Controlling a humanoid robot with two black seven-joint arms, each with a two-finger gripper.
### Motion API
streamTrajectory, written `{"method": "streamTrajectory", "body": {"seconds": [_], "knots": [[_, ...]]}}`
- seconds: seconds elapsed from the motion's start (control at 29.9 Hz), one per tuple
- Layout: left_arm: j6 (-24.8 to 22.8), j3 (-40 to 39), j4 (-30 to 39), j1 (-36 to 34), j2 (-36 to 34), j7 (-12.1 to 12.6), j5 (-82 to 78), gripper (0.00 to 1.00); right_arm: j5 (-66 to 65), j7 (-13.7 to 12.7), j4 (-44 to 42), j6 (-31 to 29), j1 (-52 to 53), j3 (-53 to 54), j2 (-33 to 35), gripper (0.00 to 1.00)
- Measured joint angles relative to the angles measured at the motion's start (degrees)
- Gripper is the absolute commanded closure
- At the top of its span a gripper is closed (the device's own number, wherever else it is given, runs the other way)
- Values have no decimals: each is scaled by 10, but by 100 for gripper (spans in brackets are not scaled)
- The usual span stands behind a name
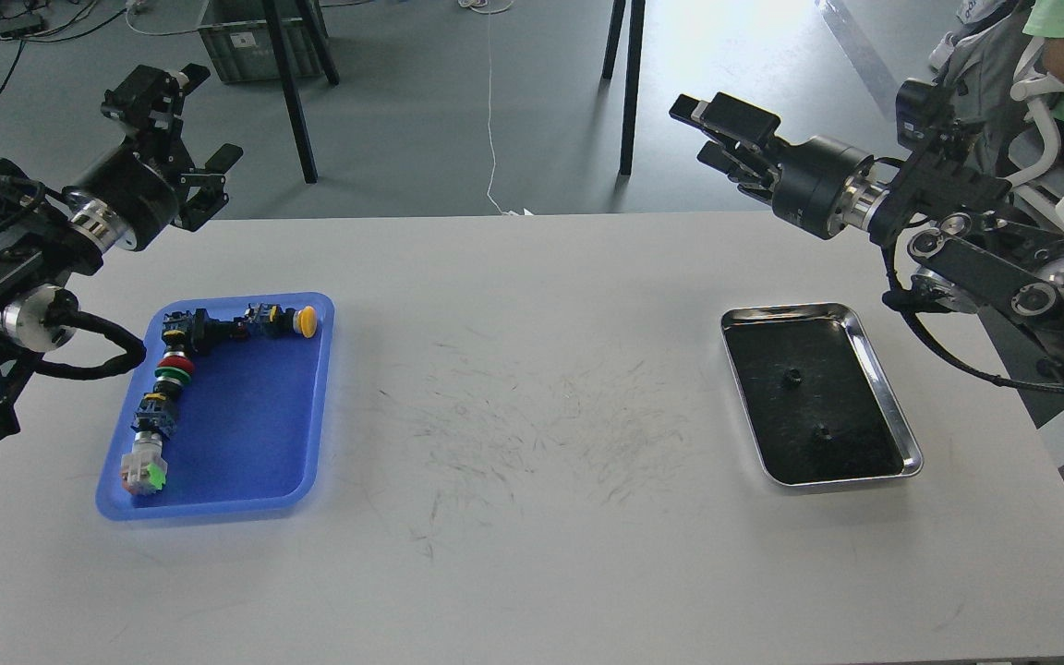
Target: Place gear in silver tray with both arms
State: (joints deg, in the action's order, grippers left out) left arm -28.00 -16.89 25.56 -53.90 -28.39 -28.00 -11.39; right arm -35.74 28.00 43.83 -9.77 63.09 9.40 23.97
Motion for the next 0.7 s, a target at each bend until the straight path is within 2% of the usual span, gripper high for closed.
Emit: {"method": "streamTrajectory", "body": {"seconds": [0.3, 0.53, 0.7], "knots": [[0, -9, -8, 0, 23, 0, 11, 1, 216, 0, -18, 31, -7, 15, -22, 2], [0, -17, -66, 0, 53, 0, 21, 1, 233, 0, -26, 37, -16, 22, -53, 2], [0, -41, -76, -12, 70, 2, 39, 1, 252, 0, -27, 28, -28, 37, -68, 2]]}}
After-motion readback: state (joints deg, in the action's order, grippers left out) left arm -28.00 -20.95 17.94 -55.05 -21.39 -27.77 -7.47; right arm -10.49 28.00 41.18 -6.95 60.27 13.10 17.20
